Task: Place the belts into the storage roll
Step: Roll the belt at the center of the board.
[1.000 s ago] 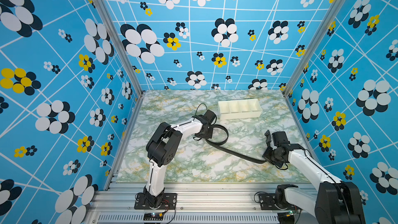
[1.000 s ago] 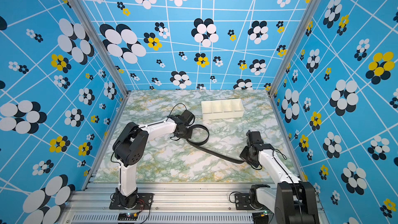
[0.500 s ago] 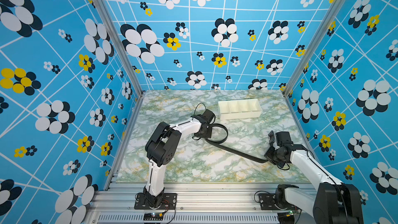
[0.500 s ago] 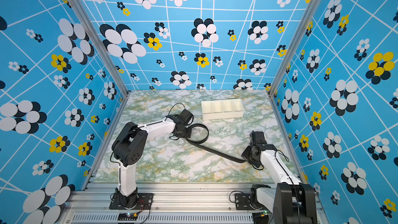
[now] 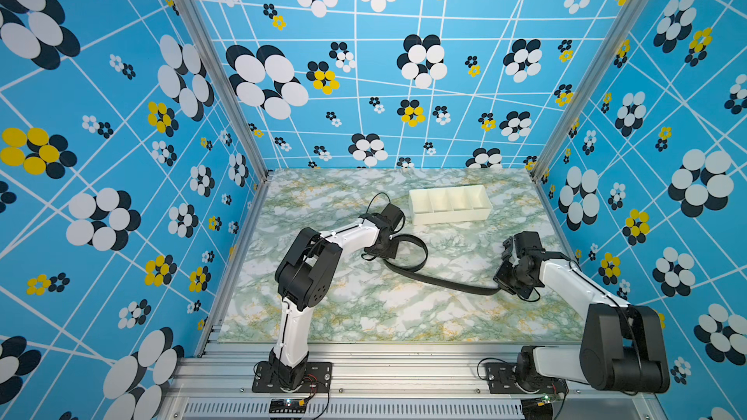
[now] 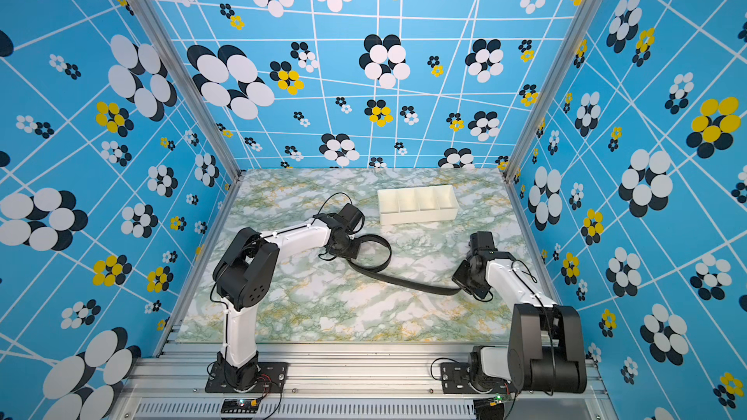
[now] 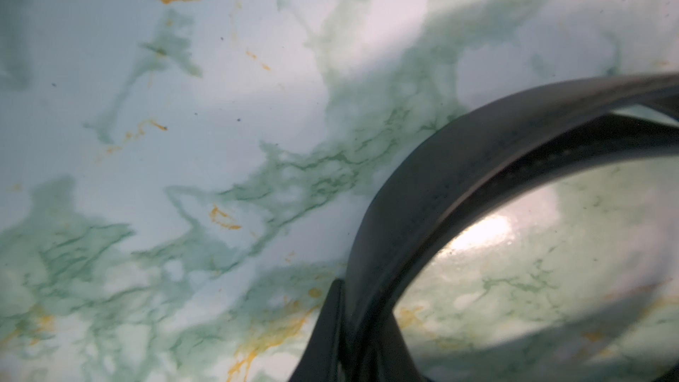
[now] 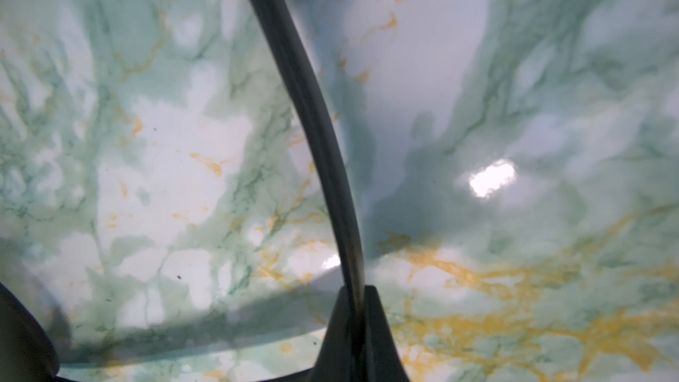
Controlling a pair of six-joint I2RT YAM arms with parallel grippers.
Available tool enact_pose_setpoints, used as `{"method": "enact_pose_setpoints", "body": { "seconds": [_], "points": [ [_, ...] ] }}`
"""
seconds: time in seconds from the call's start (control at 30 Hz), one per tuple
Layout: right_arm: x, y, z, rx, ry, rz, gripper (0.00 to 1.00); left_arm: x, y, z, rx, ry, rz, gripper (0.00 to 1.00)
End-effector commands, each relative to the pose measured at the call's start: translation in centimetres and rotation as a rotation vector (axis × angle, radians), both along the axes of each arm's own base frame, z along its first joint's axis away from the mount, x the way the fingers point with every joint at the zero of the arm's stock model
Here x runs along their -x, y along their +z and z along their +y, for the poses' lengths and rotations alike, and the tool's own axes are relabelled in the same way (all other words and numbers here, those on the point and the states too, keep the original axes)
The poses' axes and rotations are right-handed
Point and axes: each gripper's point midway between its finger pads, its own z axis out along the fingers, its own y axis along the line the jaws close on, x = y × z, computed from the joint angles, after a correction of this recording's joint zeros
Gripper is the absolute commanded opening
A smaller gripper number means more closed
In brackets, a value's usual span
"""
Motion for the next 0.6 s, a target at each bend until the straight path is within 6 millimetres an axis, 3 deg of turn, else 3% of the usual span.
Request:
{"method": "enact_pose_setpoints", "body": {
  "seconds": [0.0, 0.2, 0.23, 0.33, 0.37, 0.43, 0.57],
  "points": [
    [-3.5, 0.7, -0.4, 0.029, 0.038, -0.041, 0.00, 4.5, -5.9, 5.5, -0.307, -0.092, 0.156, 0.13],
    [-8.4, 1.3, 0.2, 0.066, 0.087, -0.057, 0.00, 4.8, -5.2, 3.0, -0.270, -0.210, 0.085, 0.11],
    [-9.1, 1.4, 0.4, 0.060, 0.096, -0.065, 0.05, 5.0, -5.1, 2.5, -0.264, -0.233, 0.072, 0.11],
    [-10.7, 1.9, 1.0, 0.039, 0.109, -0.118, 0.39, 5.3, -4.9, 1.2, -0.244, -0.284, 0.059, 0.11],
    [-10.9, 2.3, 1.2, 0.032, 0.117, -0.141, 0.48, 5.4, -4.8, 0.7, -0.241, -0.301, 0.052, 0.11],
    [-10.6, 3.2, 1.2, 0.033, 0.115, -0.176, 0.55, 5.5, -4.7, 0.1, -0.246, -0.332, 0.039, 0.11],
    [-8.1, 5.8, 1.0, 0.044, 0.100, -0.240, 0.60, 5.6, -4.4, -1.0, -0.241, -0.363, 0.027, 0.11]
  ]
}}
